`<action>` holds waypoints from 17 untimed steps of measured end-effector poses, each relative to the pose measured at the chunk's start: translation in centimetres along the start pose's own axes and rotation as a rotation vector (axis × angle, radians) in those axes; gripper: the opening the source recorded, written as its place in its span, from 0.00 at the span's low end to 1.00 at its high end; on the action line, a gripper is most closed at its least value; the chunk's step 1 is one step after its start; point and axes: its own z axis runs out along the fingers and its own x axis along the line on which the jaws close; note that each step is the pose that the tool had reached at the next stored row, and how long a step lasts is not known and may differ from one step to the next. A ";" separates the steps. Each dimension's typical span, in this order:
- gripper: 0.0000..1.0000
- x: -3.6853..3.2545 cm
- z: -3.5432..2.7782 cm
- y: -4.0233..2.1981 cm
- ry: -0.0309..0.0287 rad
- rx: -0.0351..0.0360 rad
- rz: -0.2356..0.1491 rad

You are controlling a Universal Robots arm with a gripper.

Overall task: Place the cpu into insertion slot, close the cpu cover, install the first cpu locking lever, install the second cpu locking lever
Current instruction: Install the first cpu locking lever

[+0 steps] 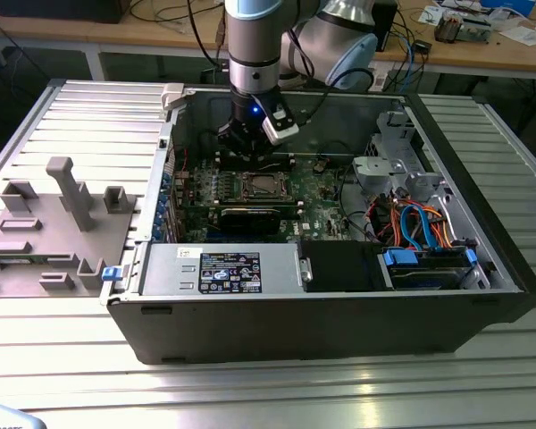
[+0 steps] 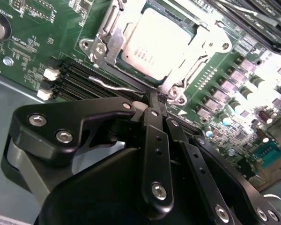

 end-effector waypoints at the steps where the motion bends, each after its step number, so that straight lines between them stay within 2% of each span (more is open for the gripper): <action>1: 0.11 -0.10 0.07 0.00 0.0003 0.0000 0.000; 14: 0.11 -1.74 0.53 -0.01 0.0018 -0.0002 0.000; 15: 0.11 -2.18 0.60 -0.03 0.0023 0.0000 0.000; 17: 0.11 -4.12 0.92 0.08 0.0042 0.0005 0.000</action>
